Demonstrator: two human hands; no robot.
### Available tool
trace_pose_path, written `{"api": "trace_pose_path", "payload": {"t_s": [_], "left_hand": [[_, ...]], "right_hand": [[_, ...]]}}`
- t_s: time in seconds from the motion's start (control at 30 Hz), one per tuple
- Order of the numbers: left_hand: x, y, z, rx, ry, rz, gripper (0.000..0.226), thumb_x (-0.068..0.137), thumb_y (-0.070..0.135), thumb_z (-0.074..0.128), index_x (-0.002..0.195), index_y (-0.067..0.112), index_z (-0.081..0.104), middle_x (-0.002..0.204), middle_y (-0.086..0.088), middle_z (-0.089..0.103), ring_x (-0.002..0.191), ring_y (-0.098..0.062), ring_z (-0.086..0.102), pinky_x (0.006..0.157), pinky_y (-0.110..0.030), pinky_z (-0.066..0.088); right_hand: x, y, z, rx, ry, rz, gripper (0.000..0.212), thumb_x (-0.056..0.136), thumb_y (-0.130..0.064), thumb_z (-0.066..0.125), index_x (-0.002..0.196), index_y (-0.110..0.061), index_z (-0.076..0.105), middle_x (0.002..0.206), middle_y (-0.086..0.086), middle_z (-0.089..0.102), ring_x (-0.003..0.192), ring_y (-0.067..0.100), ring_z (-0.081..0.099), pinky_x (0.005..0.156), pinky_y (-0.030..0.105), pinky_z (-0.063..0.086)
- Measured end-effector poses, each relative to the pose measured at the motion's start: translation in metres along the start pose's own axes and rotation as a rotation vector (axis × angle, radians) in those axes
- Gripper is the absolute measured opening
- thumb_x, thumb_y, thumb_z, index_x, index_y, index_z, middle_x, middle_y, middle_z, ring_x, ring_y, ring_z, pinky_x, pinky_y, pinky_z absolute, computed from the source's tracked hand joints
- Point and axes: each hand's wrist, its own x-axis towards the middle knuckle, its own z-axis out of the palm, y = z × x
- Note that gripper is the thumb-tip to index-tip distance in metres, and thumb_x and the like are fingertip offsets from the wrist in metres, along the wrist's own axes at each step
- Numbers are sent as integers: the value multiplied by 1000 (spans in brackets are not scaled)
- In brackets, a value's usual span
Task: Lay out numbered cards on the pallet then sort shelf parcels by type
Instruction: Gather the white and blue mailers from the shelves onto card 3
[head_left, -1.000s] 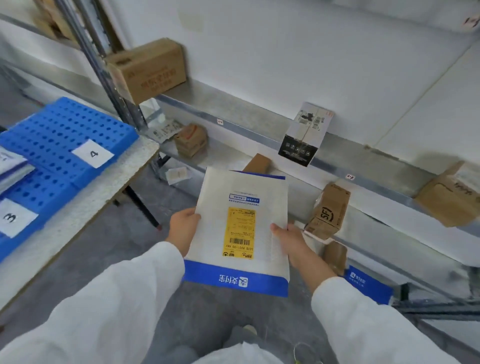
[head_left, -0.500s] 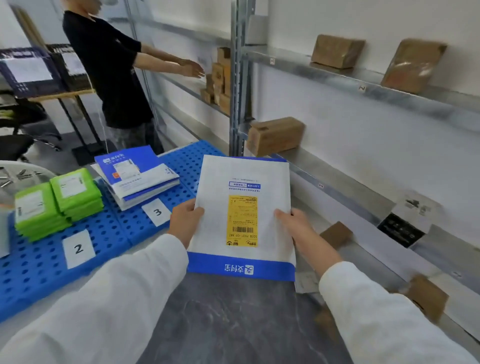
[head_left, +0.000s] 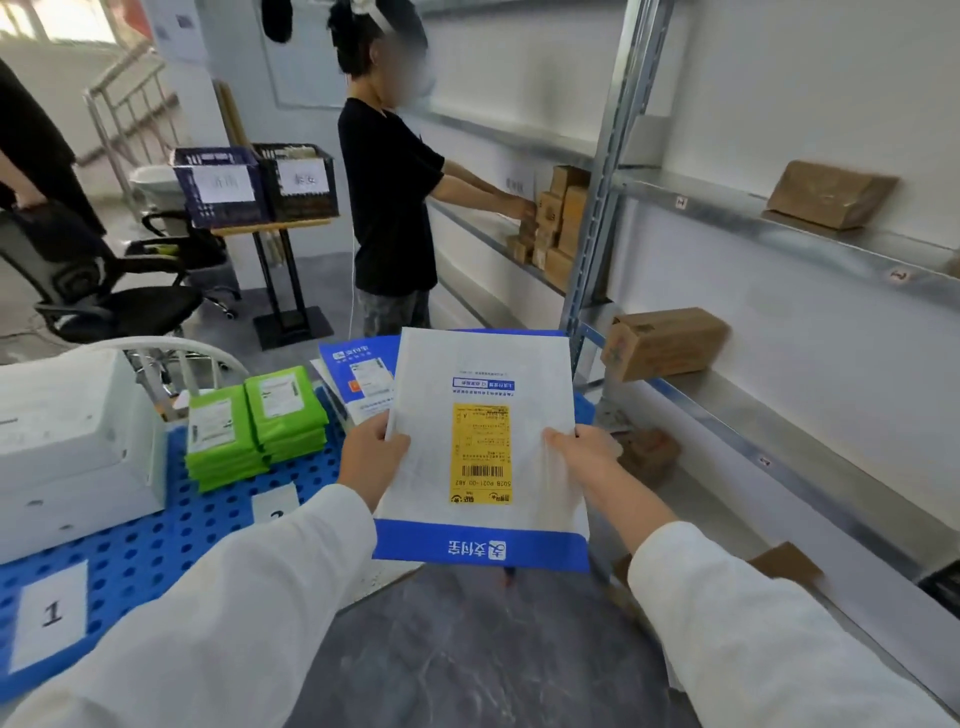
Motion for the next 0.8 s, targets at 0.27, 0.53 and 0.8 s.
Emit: {"api": "trace_pose_path", "payload": {"t_s": [0.27,0.53,0.8], "left_hand": [[48,-14,-7,-22,96,-56,28,90,5,54,110,17,69,106,-1,69,98,-24,64,87,-46,55],[114,-5,4,-41,197,-94,28,88,-1,51,104,14,69,101,-3,70,93,-20,65,68,-27,53],[183,5,14,28,351,-133,26,87,-2,52,100,14,68,94,-3,70,88,-22,65,75,-29,53]], "right_hand": [[61,-29,33,-74,-73,-22,27,93,-27,56,113,-9,55,107,7,63,90,23,59,65,32,45],[158,-64,59,-100,-209,-53,24,90,-25,58,109,-10,59,102,7,66,89,24,63,76,37,52],[246,-105,89,-143,-366,-94,23,90,-26,58,107,-10,58,102,7,66,85,21,62,62,30,46]]}}
